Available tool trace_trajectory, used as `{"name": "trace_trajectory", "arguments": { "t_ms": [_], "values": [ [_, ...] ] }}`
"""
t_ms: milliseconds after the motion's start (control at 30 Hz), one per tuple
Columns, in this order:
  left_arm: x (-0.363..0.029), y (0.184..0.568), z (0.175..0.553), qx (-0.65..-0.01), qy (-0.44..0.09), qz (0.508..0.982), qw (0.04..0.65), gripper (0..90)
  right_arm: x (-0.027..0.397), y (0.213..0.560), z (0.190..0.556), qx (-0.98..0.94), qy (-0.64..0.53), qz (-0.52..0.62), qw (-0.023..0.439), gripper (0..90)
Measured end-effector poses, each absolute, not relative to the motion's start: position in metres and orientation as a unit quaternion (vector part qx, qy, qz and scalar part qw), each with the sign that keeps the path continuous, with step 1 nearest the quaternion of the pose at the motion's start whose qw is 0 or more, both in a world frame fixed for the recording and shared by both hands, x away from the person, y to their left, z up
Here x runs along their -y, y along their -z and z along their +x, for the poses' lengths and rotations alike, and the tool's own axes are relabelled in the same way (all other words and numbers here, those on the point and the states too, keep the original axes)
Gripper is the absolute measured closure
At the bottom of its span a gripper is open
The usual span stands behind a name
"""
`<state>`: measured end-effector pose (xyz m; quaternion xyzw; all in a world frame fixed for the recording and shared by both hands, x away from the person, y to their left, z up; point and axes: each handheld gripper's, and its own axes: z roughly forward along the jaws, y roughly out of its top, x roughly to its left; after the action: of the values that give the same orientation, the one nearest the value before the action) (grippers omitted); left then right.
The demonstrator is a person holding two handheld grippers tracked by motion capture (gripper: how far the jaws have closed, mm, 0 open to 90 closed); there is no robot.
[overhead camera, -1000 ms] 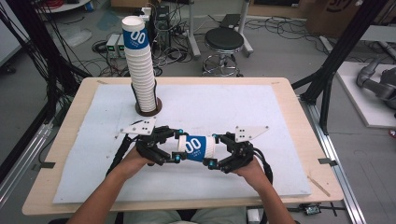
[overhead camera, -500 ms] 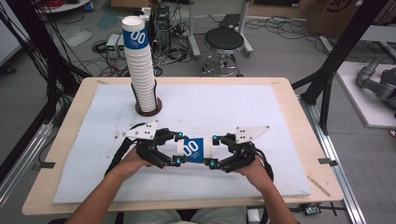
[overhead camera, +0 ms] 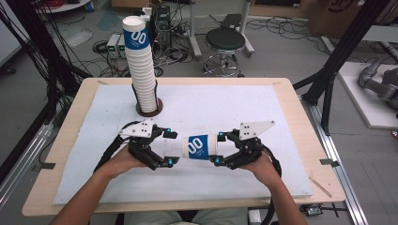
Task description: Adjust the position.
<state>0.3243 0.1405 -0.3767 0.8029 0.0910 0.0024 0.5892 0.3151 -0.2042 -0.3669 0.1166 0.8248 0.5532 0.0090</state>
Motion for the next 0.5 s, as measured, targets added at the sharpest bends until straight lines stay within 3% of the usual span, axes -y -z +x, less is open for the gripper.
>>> {"name": "trace_trajectory", "arguments": {
  "t_ms": [500],
  "values": [
    [-0.146, 0.364, 0.326, -0.095, -0.009, 0.826, 0.555, 12.8, 0.178, 0.333, 0.328, -0.905, -0.415, 0.081, 0.046, 27.8]
  ]
}}
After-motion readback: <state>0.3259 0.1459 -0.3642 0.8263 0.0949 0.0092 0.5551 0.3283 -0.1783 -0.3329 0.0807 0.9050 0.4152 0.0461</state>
